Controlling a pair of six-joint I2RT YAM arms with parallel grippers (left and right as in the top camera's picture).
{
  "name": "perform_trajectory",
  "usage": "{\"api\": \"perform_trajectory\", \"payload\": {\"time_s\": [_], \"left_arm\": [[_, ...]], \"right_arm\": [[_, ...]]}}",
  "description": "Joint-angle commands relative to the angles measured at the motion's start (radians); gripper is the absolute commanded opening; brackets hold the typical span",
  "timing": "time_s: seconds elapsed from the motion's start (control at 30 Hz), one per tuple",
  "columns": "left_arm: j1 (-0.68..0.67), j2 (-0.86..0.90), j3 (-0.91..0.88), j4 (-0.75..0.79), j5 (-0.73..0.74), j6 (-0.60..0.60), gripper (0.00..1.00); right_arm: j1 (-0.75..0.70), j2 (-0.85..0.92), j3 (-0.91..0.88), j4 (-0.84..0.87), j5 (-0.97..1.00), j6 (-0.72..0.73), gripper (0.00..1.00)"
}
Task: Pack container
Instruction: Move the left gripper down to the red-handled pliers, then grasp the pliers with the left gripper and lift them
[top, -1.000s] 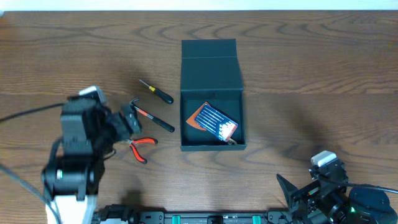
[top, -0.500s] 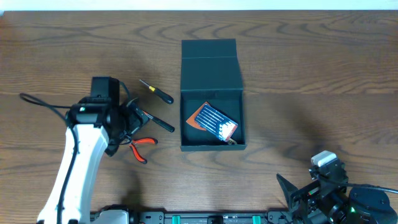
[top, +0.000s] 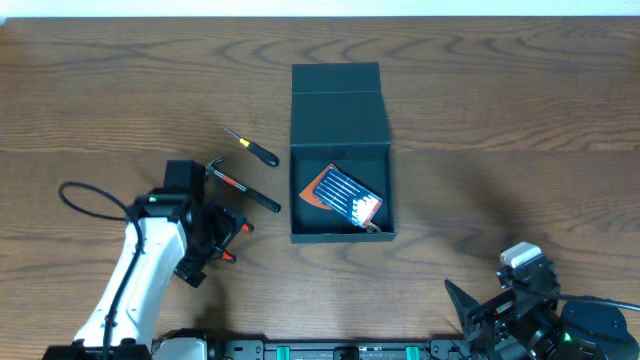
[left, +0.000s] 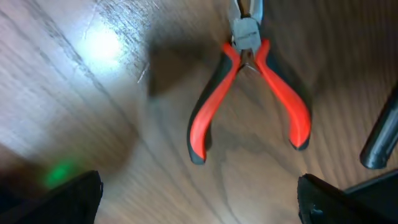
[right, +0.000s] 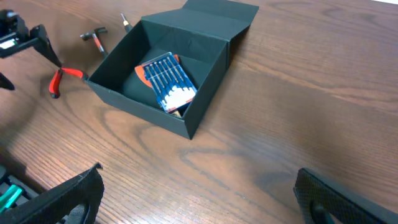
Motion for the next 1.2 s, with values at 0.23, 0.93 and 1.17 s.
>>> {"api": "perform_trajectory", "payload": {"time_s": [0.23,0.93,1.17], "left_arm": [[0.003,0.069,-0.056,0.092,-0.010,-0.031,0.99],[0.003,0.213,-0.056,0.159,-0.001,-0.035,0.76],[0.003,0.213,-0.056,0.183,-0.001,-0.035,0.52]], "right_arm": [[-0.008,-0.003,0.000,0.000,0.000,0.013,0.99],[-0.008,-0.003,0.000,0.000,0.000,0.013,0.99],[-0.008,-0.003,0.000,0.000,0.000,0.013,0.99]]}}
